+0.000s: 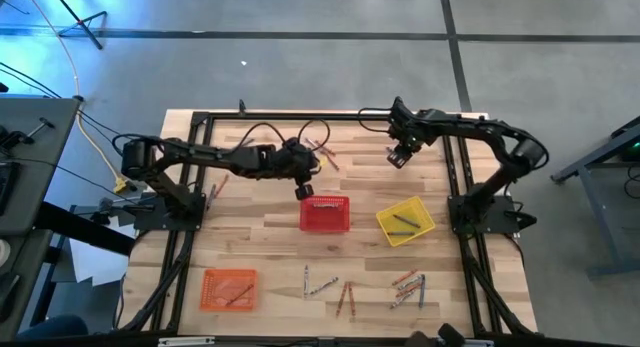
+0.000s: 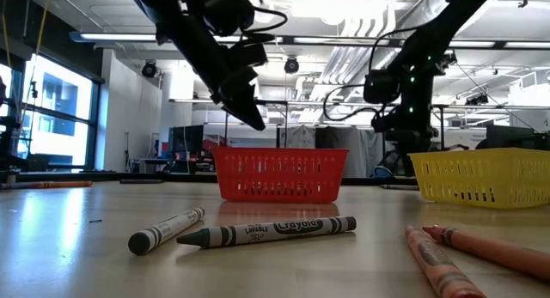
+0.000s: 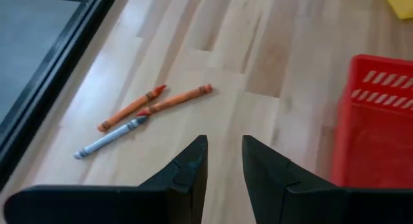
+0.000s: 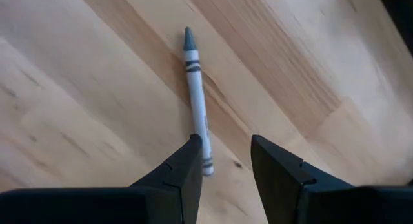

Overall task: Sort crayons
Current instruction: Put the gray crayon into the red bin

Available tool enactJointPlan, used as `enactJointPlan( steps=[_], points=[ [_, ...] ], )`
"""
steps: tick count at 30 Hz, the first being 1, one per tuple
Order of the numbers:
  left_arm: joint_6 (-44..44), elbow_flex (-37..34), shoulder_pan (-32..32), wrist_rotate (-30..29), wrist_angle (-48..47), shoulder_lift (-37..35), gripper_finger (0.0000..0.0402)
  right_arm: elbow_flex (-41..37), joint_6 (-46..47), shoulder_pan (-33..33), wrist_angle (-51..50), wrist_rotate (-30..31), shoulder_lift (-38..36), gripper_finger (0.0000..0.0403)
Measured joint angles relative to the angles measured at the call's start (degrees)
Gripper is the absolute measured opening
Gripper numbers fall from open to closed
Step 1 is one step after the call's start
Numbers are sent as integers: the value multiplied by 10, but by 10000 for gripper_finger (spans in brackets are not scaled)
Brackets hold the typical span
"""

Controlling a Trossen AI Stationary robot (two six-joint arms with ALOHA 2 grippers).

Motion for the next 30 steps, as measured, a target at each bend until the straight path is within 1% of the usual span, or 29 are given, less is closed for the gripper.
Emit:
enactJointPlan(
  steps=[6, 15, 20, 25, 30],
  points=[
    [4, 0, 19, 0, -1, 0, 83, 0, -2, -16, 13, -47, 30, 123],
    [7, 0, 29, 0, -5, 0, 83, 0, 0, -22, 13, -54, 50, 123],
    [8, 0, 29, 0, -5, 0, 83, 3, 1, -23, 13, -83, 67, 121],
    [8, 0, 29, 0, -7, 0, 83, 3, 1, -23, 7, -97, 75, 92],
    [8, 0, 29, 0, -8, 0, 83, 3, 7, -22, 0, -105, 75, 38]
  ],
)
